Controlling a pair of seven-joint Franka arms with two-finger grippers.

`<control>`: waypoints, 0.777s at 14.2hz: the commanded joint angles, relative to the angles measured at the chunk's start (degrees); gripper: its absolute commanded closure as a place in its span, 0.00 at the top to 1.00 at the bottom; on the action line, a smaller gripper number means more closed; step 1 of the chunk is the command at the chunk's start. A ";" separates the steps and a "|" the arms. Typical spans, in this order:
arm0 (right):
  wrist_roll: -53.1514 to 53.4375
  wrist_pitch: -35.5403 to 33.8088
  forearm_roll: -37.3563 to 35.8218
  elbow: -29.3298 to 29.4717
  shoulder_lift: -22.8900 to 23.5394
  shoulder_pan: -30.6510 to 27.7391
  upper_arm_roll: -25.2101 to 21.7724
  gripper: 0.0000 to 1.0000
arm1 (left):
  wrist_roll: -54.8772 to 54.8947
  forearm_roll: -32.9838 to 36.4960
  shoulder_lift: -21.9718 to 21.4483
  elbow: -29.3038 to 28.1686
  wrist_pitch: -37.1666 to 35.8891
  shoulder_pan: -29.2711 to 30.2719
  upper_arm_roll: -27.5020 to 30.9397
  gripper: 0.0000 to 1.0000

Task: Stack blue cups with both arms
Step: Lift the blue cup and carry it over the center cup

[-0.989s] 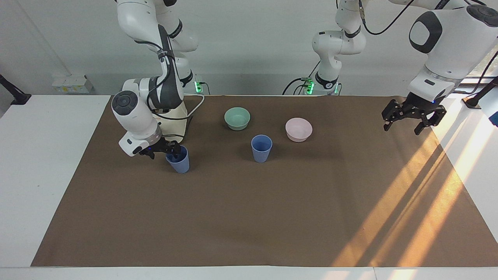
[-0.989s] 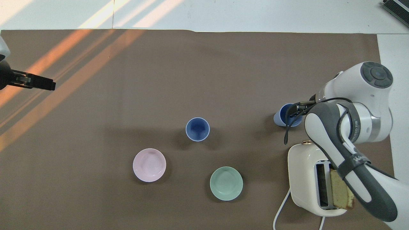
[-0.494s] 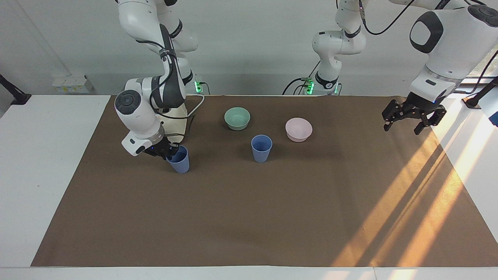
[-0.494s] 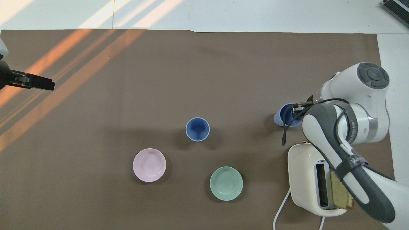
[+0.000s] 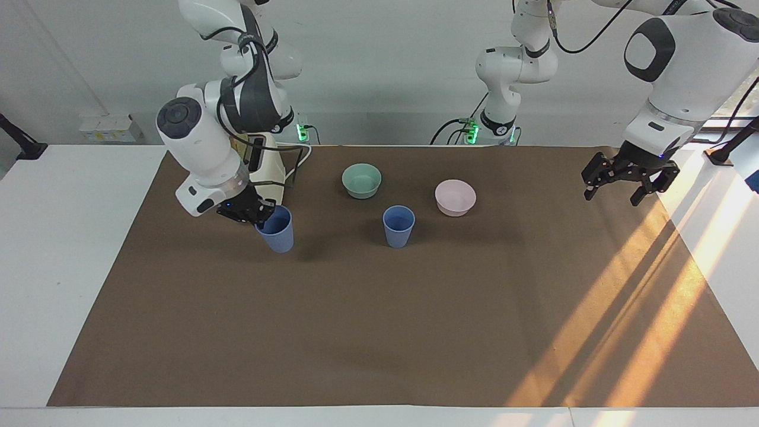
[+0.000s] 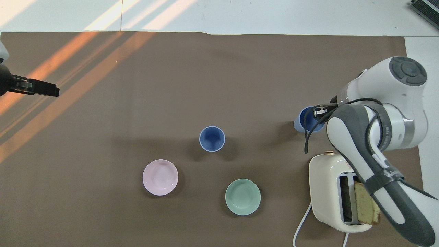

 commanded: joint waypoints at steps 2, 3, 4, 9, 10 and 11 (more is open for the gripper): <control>7.09 -5.38 1.14 8.86 0.33 5.23 1.78 0.00 | 0.39 -0.56 -0.01 0.27 -1.24 0.85 -0.57 1.00; 11.04 -6.09 0.97 10.71 0.59 6.99 1.87 0.00 | 0.39 -0.47 -0.01 0.27 -1.24 0.85 -0.57 1.00; 15.86 -5.66 1.14 12.29 1.20 9.88 2.30 0.00 | 0.39 -0.47 -0.01 0.27 -1.33 0.77 -0.57 1.00; 28.37 -2.68 0.97 15.83 3.66 20.60 2.40 0.00 | 0.21 -0.12 -0.10 0.27 -2.38 0.68 -0.57 1.00; 30.05 -2.06 0.53 15.74 4.54 22.28 2.40 0.00 | 0.21 -0.03 -0.18 0.27 -2.64 0.68 -0.57 1.00; 30.15 -1.53 0.53 15.48 5.25 22.65 2.48 0.00 | 0.21 0.06 -0.27 0.27 -3.25 0.59 -0.57 1.00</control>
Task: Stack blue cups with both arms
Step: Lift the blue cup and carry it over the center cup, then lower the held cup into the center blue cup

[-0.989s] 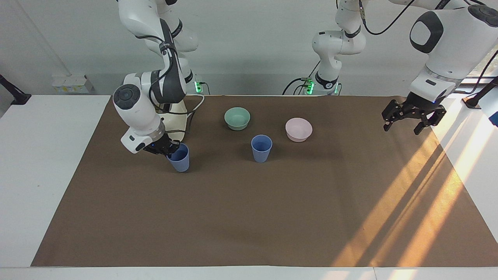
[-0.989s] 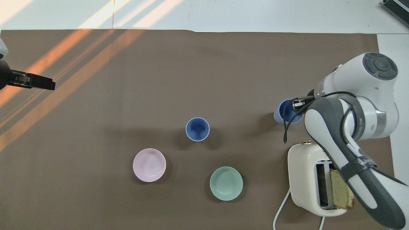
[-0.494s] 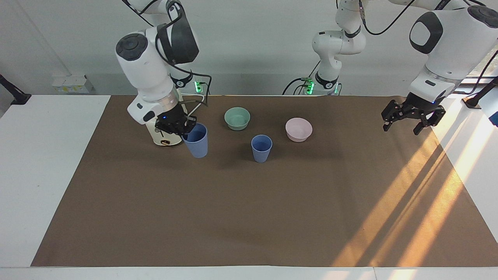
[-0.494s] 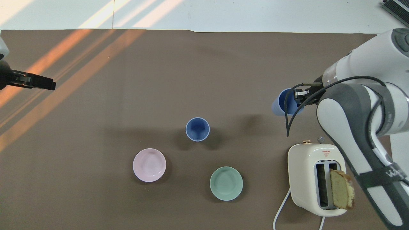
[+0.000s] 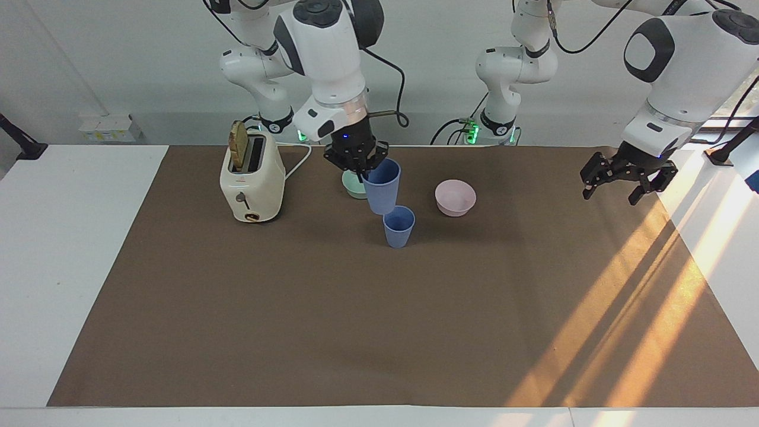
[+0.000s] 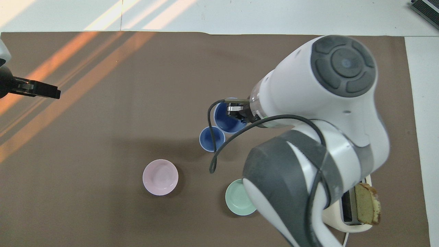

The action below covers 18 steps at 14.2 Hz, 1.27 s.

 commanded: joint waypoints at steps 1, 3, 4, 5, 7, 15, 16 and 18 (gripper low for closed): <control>1.54 1.92 -0.05 1.52 3.00 0.84 -0.08 0.00 | 0.21 0.06 -0.27 0.28 -2.39 0.59 -0.52 1.00; 1.28 3.24 0.39 -0.49 3.26 0.66 -0.08 0.00 | 0.12 0.06 -0.62 0.28 -3.71 0.50 -0.61 1.00; 1.27 3.25 0.48 -1.55 3.09 0.66 -0.08 0.00 | 0.12 0.14 -1.32 0.20 -4.76 0.50 -0.52 1.00; 1.36 3.51 0.48 -2.34 3.43 1.01 -0.08 0.00 | 0.03 0.14 -2.19 -0.76 -5.21 0.68 -0.52 1.00; 1.36 5.96 0.65 -4.45 3.88 1.28 -0.08 0.00 | 0.03 0.14 -4.39 -3.14 -4.69 0.76 -0.52 1.00; 1.19 7.38 1.00 -7.97 3.96 1.54 0.00 0.00 | -0.15 0.14 -5.37 -3.15 -4.07 0.85 -0.69 1.00; 1.19 7.38 1.00 -8.32 3.88 1.54 0.00 0.00 | -0.15 0.14 -5.37 -3.06 -3.89 0.85 -0.69 1.00; 1.27 7.38 1.09 -8.41 3.79 1.54 0.35 0.00 | -0.15 0.14 -5.28 -2.97 -3.89 0.85 -0.61 1.00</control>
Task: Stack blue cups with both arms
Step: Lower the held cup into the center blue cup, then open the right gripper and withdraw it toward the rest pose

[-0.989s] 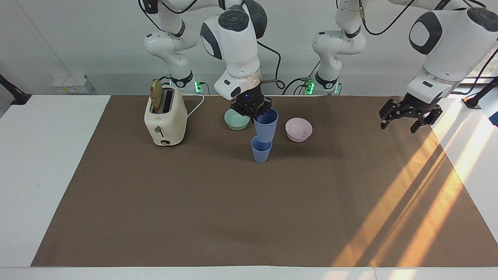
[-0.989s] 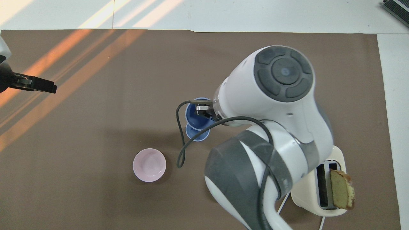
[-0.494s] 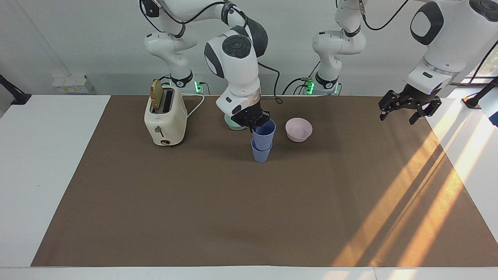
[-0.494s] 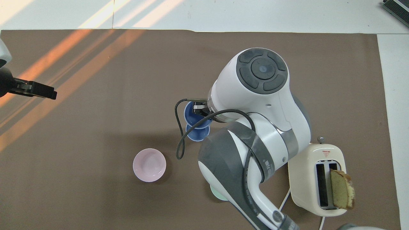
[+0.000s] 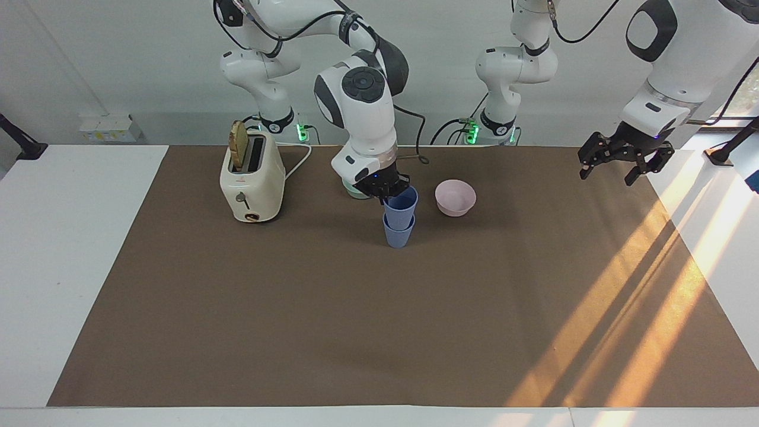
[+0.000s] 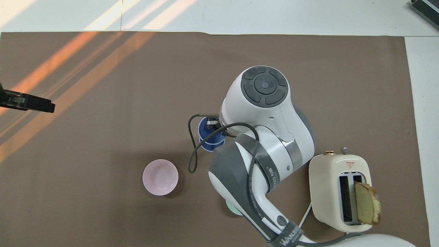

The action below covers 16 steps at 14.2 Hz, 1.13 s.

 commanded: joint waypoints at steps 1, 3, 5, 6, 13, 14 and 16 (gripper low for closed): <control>0.03 1.41 0.86 -1.54 -0.96 -0.17 0.38 0.00 | -0.14 0.21 -1.37 -1.51 1.06 0.85 -0.57 1.00; 0.12 1.76 0.86 -1.54 -0.88 -0.17 0.38 0.32 | -0.06 0.13 -1.46 -1.60 0.97 0.85 -0.66 1.00; 0.03 2.11 0.94 -1.63 -0.96 -0.17 0.38 1.00 | -0.06 0.13 -1.46 -1.60 0.97 0.85 -0.58 1.00; 0.03 2.11 0.86 -1.54 -0.96 -0.17 0.38 1.00 | -0.06 0.21 -1.46 -1.60 0.97 0.85 -0.57 1.00; -4.78 -8.84 0.50 3.19 -6.04 -6.82 -0.15 1.00 | -0.14 0.21 -1.46 -1.60 0.80 0.67 -0.57 1.00; -6.37 -10.62 0.59 3.20 -8.41 -8.85 -0.15 1.00 | -0.23 0.21 -1.46 -1.60 0.80 0.67 -0.57 1.00; -10.75 -14.66 0.68 3.29 -12.99 -12.63 -0.32 1.00 | -0.23 0.21 -1.46 -1.60 0.88 0.58 -0.57 1.00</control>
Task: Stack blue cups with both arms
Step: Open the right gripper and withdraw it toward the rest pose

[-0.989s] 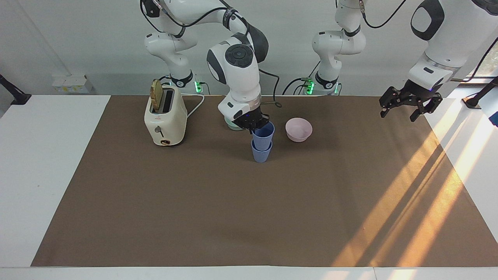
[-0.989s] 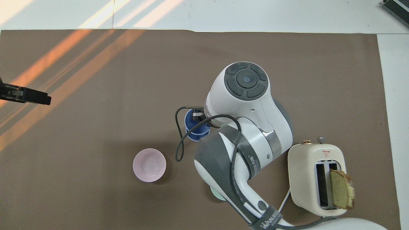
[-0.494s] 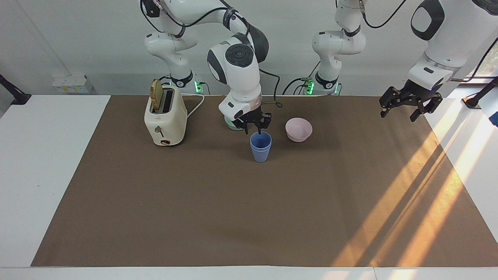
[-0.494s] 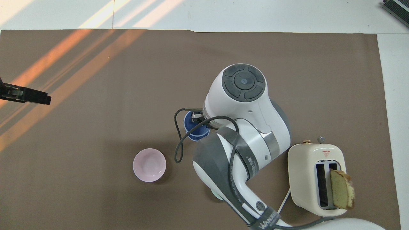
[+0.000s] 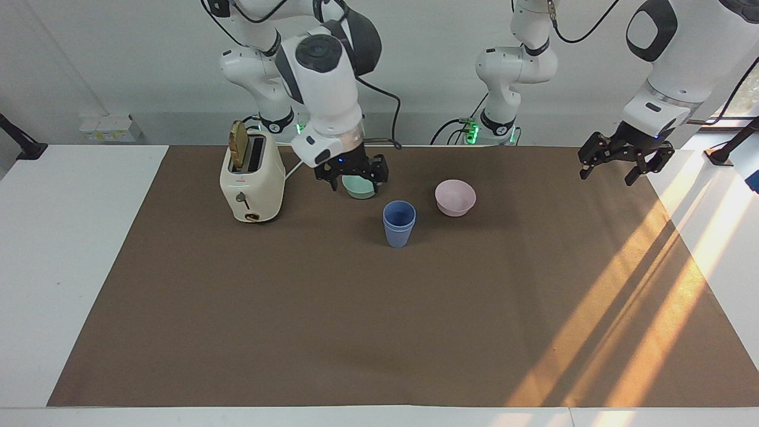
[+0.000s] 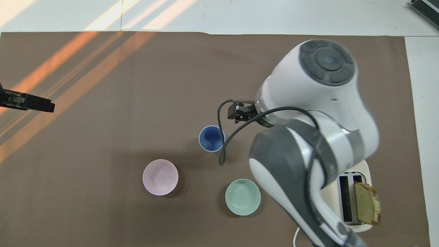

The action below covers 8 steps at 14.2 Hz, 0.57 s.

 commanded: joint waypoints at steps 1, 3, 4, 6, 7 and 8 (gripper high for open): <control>-6.66 -5.23 0.78 -0.64 -6.61 -5.88 0.31 1.00 | -0.23 0.21 -1.45 -1.60 0.86 0.49 -0.57 1.00; -12.27 -9.98 -0.53 2.16 -7.33 -10.10 0.31 1.00 | -0.23 0.21 -1.45 -1.60 0.86 0.48 -0.57 1.00; -16.92 -12.44 -1.15 3.22 -7.33 -11.69 0.14 1.00 | -0.23 0.21 -1.45 -1.60 0.86 0.48 -0.57 1.00; -27.03 -13.25 -5.09 3.32 -7.51 -14.33 -0.74 1.00 | -0.23 0.21 -1.45 -1.51 0.86 0.48 -0.66 1.00; -30.12 -13.25 -5.89 3.23 -7.85 -15.04 -1.35 1.00 | -0.15 0.21 -1.45 -1.51 0.86 0.40 -0.66 1.00; -30.93 -12.99 -5.12 2.80 -8.64 -15.65 -2.58 1.00 | -0.14 0.21 -1.45 -1.51 0.77 0.31 -0.66 1.00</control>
